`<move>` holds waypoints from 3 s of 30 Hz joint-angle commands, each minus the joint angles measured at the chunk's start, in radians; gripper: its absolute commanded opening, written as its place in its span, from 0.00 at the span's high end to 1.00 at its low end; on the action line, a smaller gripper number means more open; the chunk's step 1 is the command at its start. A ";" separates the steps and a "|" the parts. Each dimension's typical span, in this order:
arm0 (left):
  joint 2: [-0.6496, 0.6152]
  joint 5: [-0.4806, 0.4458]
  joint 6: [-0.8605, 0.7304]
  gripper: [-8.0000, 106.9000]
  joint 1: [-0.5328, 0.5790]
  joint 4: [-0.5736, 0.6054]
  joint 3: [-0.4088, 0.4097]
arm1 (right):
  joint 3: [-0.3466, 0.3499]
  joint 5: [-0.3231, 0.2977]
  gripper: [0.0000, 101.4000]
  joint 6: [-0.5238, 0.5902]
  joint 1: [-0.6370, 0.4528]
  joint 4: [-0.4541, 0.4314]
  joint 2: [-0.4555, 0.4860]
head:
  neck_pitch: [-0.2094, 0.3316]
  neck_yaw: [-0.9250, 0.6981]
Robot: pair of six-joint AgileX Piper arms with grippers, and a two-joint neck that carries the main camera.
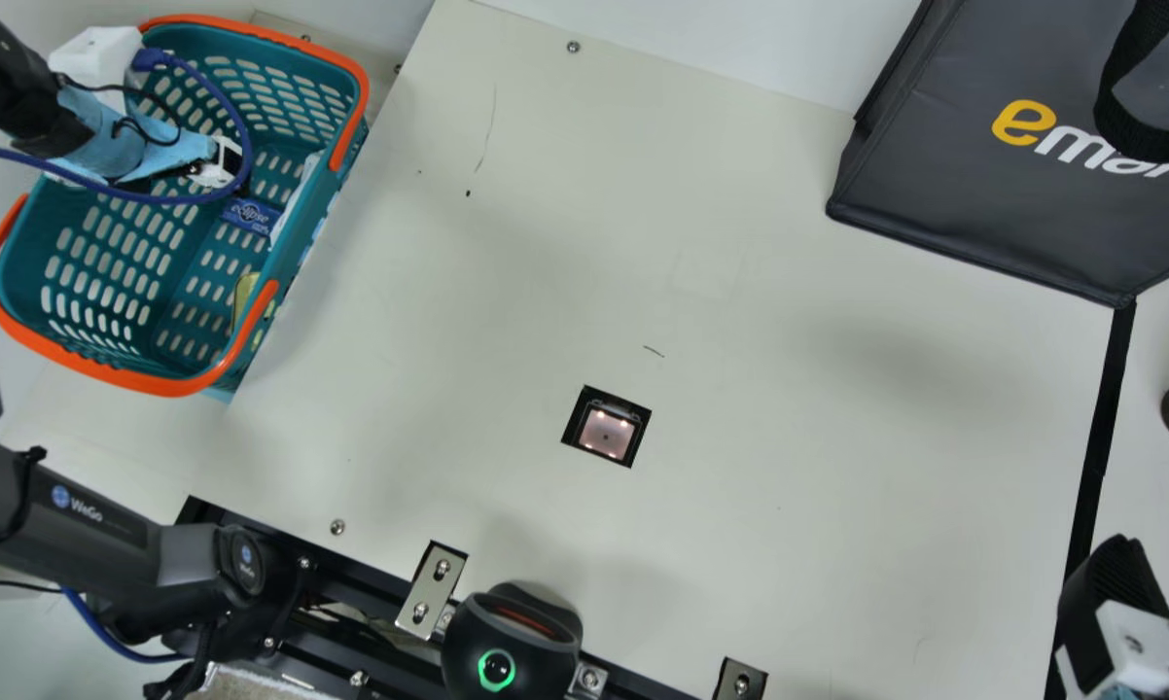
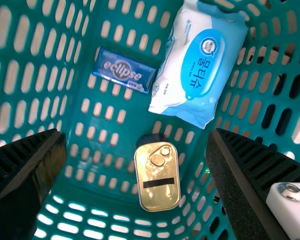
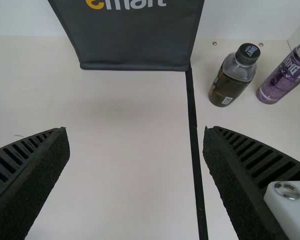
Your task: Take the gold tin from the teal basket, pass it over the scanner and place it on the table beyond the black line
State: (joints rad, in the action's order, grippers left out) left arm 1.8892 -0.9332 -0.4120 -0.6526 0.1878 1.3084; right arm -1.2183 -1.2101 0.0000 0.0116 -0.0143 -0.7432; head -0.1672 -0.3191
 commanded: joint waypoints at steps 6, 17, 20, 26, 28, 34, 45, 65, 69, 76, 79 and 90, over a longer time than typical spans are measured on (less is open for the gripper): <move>0.026 0.029 0.068 0.15 -0.004 0.001 -0.042 | 0.000 0.000 0.06 0.000 0.000 0.000 0.000 | 0.029 -0.002; 0.089 0.086 0.070 0.15 -0.010 -0.010 -0.115 | 0.000 0.001 0.06 0.000 0.000 0.000 0.000 | 0.029 -0.002; 0.109 0.099 0.064 0.15 -0.012 -0.010 -0.129 | 0.000 0.001 0.06 0.000 0.000 0.000 0.000 | 0.029 -0.002; 0.140 0.124 0.034 0.15 -0.015 0.000 -0.160 | 0.000 0.001 0.06 0.000 0.000 0.000 0.000 | 0.029 -0.002; 0.147 0.134 0.024 0.15 -0.014 0.003 -0.169 | 0.000 0.001 0.06 0.000 0.000 0.000 0.000 | 0.029 -0.002; 0.165 0.177 -0.007 0.15 -0.011 0.006 -0.201 | 0.000 0.001 0.06 0.000 0.000 0.000 0.000 | 0.029 -0.002; 0.209 0.262 -0.037 0.15 -0.001 0.009 -0.241 | 0.000 0.001 0.06 0.000 0.000 0.000 0.000 | 0.029 -0.002; 0.260 0.343 0.046 0.15 0.002 -0.059 -0.245 | 0.000 0.001 0.06 0.000 0.000 0.000 0.000 | 0.029 -0.002; 0.259 0.320 0.054 0.15 0.007 -0.042 -0.247 | 0.000 0.001 0.06 0.000 0.000 0.000 0.000 | 0.029 -0.002; 0.261 0.294 0.082 0.32 0.017 -0.019 -0.251 | 0.000 0.001 0.06 0.000 0.000 0.000 0.000 | 0.029 -0.002; 0.264 0.299 0.087 0.50 0.019 -0.013 -0.253 | 0.000 0.001 0.06 0.000 0.000 0.000 0.000 | 0.029 -0.002; 0.217 0.311 0.055 1.00 0.008 0.015 -0.253 | 0.000 0.001 0.06 0.000 0.000 0.000 0.000 | 0.029 -0.002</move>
State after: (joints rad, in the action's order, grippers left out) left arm 2.1169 -0.6175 -0.3543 -0.6436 0.1994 1.0535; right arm -1.2183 -1.2082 0.0000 0.0116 -0.0143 -0.7432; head -0.1672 -0.3191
